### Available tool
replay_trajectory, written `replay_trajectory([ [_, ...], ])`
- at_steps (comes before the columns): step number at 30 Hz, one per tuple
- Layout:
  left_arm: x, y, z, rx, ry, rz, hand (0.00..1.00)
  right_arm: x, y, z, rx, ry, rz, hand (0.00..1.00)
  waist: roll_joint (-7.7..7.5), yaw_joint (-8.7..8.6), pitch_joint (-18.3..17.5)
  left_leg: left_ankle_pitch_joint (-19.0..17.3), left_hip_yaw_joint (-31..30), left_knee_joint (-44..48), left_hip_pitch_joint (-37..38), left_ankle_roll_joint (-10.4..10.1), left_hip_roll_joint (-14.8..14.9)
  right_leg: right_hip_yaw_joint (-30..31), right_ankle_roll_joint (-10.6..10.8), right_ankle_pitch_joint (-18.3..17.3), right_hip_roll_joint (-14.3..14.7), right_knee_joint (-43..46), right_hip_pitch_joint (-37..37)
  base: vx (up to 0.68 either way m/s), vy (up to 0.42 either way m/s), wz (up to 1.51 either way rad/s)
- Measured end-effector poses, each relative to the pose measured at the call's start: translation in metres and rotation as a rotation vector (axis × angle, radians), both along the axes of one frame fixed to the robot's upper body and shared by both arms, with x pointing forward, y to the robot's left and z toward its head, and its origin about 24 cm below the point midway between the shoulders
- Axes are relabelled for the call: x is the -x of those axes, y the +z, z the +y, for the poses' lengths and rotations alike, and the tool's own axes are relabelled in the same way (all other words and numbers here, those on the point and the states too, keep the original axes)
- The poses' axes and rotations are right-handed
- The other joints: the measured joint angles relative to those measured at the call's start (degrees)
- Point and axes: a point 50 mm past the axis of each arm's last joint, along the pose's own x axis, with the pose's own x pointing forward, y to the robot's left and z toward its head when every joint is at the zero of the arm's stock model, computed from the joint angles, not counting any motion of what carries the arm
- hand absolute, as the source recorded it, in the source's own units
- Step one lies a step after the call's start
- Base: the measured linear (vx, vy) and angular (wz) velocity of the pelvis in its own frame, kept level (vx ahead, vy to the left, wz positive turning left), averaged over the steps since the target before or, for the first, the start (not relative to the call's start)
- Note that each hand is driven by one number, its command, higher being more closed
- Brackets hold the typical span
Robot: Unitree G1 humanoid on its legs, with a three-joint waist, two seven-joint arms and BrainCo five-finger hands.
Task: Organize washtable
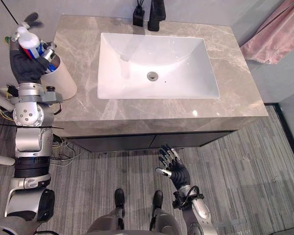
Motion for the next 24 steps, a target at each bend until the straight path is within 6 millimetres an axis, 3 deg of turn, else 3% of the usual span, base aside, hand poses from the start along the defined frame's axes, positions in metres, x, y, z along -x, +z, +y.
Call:
replay_trajectory([
  [14,-0.01,0.005,0.004,0.004,-0.039,0.033,0.0,0.0,0.0,0.0,0.0,0.005,0.0,0.0,0.35,0.02,0.22,0.08,0.84,0.0,0.7,0.04,-0.35,0.06,0.03,-0.08,-0.29,0.0,0.35,0.0,0.0,-0.03],
  [17,-0.009,0.025,0.009,-0.045,-0.028,-0.011,0.0,0.0,0.0,0.0,0.002,0.007,0.001,0.0,0.57,-0.01,0.21,0.21,0.98,0.0,1.14,0.25,-0.7,-0.04,0.01,-0.25,-0.62,0.0,0.67,0.01,0.004,-0.04],
  [21,0.002,0.075,0.016,-0.109,-0.013,-0.157,0.0,0.0,0.0,0.002,0.0,0.015,0.001,0.0,1.04,0.61,0.08,0.23,0.91,0.0,2.04,0.27,-0.89,-0.24,-0.27,-0.43,-0.8,0.09,1.47,0.05,0.027,0.01],
  [24,0.014,0.1,0.021,-0.14,0.0,-0.251,0.0,0.0,0.0,0.002,0.002,0.018,0.002,0.0,1.59,1.38,-0.21,0.25,0.63,0.0,2.15,0.3,-0.97,-0.61,-0.3,-0.53,-0.86,0.09,1.71,0.05,0.015,0.04],
])
